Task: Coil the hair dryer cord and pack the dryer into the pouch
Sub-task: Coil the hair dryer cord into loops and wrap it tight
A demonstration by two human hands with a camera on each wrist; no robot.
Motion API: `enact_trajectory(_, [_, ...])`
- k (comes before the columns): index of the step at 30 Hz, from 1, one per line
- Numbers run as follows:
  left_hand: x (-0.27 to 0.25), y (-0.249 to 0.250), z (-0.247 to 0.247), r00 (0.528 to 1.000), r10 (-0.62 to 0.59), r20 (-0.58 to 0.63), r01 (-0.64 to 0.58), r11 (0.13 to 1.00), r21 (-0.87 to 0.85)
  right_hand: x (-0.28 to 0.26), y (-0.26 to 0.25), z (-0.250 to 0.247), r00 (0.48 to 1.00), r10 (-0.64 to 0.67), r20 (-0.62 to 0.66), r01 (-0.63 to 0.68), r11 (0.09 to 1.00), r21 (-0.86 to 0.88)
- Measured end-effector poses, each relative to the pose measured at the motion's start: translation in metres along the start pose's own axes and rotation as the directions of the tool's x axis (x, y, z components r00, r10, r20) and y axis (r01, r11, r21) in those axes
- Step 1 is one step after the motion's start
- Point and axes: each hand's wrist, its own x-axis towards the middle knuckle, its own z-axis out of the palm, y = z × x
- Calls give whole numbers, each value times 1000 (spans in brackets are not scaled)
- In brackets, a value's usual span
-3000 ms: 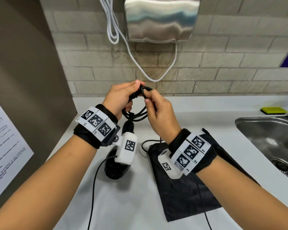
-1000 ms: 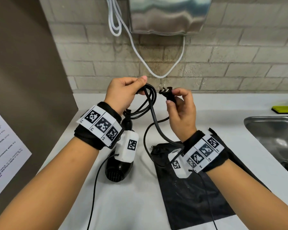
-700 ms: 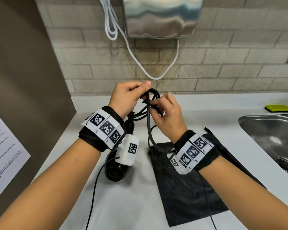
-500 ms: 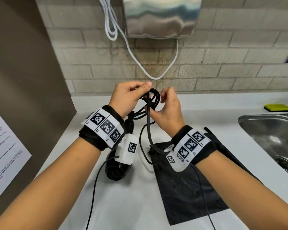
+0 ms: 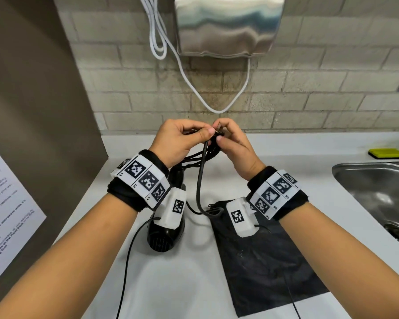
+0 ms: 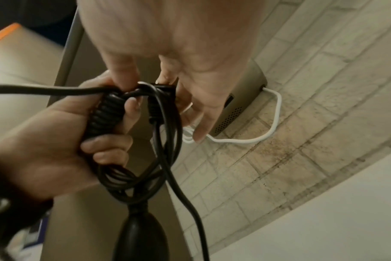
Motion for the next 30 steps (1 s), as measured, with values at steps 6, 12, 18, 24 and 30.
enact_trajectory(6, [-3,-6,-2,1000,-10,15,10,1000,7,4,11,-17,975,31,-221,-55,993,-100])
enact_trajectory(12, [-12,3,-3,1000,-22,0,22,1000,-9,3,23,-43,878,127,-462,-199,974,-110])
enact_trajectory(18, [-14,0,-19,991,-92,-94,90,996,-17,-19,50,-100,644,198,-739,-495,845,-204])
enact_trajectory(24, [-19,4,-25,988,-114,-103,114,994,-6,-69,80,-138,596,520,-612,-784,213,-582])
enact_trajectory(30, [-19,7,-14,987,-137,-79,135,990,-32,-53,50,-94,629,594,-502,-563,-97,-821])
